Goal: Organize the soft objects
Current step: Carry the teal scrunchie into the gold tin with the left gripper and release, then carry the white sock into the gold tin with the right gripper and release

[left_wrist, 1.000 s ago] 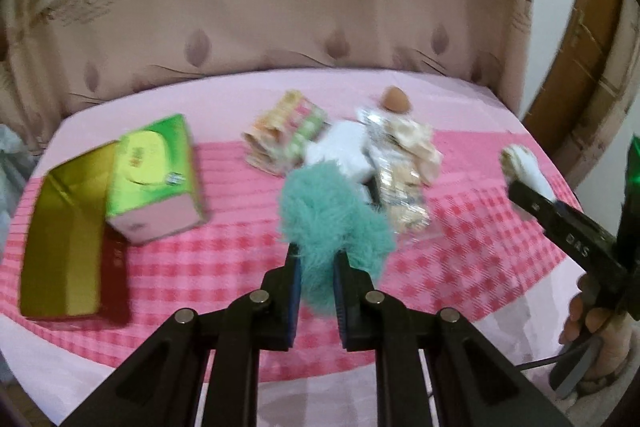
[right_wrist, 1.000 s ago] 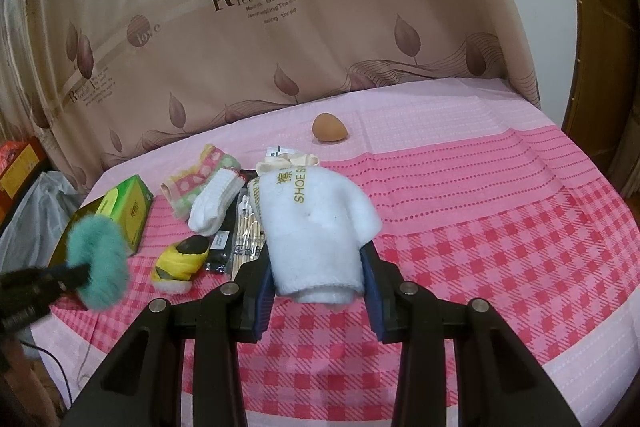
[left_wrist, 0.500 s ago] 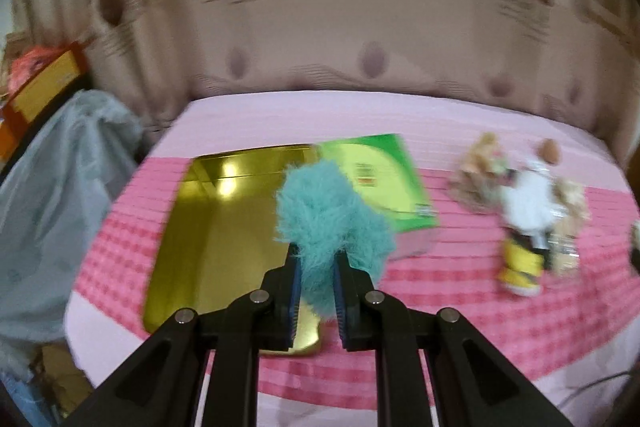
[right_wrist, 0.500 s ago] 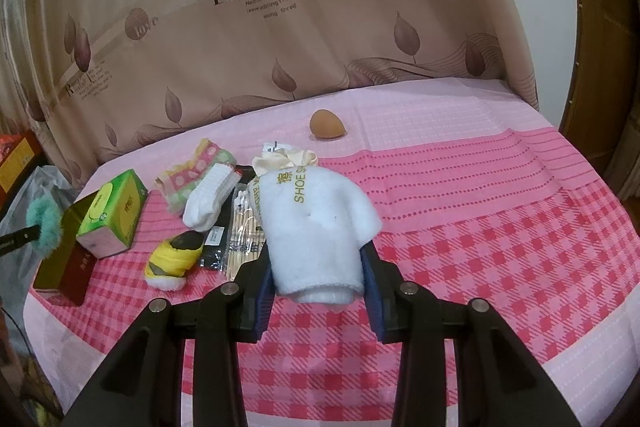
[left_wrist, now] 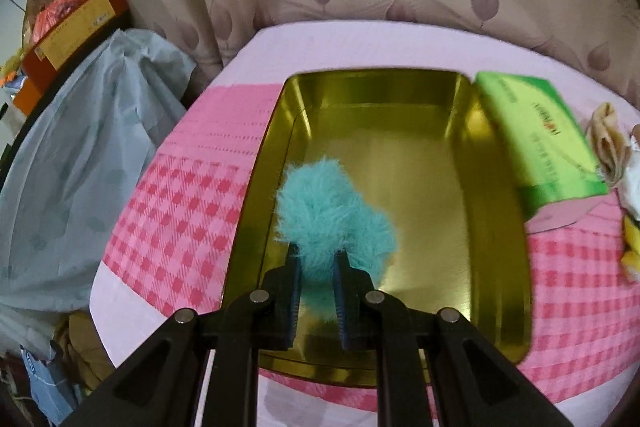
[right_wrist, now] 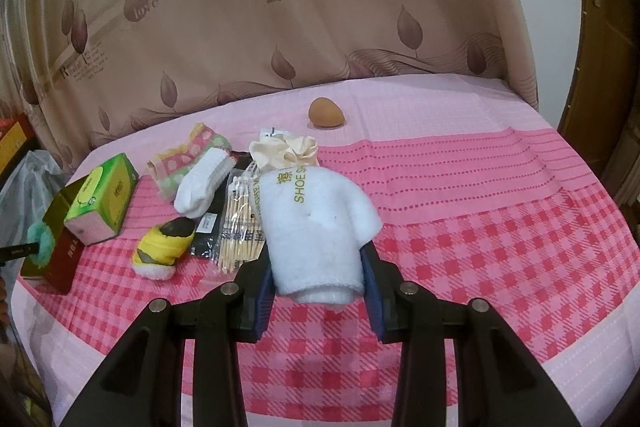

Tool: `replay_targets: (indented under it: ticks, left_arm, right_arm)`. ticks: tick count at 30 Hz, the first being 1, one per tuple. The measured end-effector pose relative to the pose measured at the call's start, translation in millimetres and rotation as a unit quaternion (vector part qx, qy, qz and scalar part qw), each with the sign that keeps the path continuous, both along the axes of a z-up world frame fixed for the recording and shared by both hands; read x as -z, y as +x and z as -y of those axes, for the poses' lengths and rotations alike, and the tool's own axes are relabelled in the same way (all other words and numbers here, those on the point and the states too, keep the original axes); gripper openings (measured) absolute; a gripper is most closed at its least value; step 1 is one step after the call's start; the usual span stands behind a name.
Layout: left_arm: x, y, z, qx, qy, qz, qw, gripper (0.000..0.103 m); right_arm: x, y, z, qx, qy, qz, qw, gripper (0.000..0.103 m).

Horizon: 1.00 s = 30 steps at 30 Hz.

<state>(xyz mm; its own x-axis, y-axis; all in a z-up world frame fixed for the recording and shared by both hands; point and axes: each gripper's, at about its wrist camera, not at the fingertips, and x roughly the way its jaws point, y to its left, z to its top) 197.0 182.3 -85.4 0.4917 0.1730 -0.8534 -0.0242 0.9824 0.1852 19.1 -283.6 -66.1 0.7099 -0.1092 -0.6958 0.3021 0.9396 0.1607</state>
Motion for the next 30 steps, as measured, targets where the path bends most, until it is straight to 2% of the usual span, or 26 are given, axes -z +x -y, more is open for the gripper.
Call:
replay_targets:
  ticks: [7,12,17,22,30]
  left_arm:
    - [11,-1,-10,-0.004,-0.006,-0.007,0.9999,0.018]
    - [6,-3,-8,-0.003,-0.002,-0.003,1.0000,0.032]
    - [-7,-9,-10,0.002,-0.015,0.014,0.9998,0.036]
    - [-27,-21,-13,-0.008,-0.016,0.050,0.9986,0.042]
    - [-45,-43,-32,-0.049,-0.023,0.073,0.9959,0.044]
  right_arm:
    - [2,0,-2,-0.001,-0.008,-0.004,1.000,0.035]
    - [4,2,-6,-0.005,-0.014,-0.007,1.000,0.035]
    - [3,3,-11,-0.010,-0.026,-0.005,1.000,0.035]
    - [-3,4,-18,-0.017,-0.033,0.005,0.999,0.035]
    - [-12,21,-64,-0.079,-0.032,0.006,0.996,0.035]
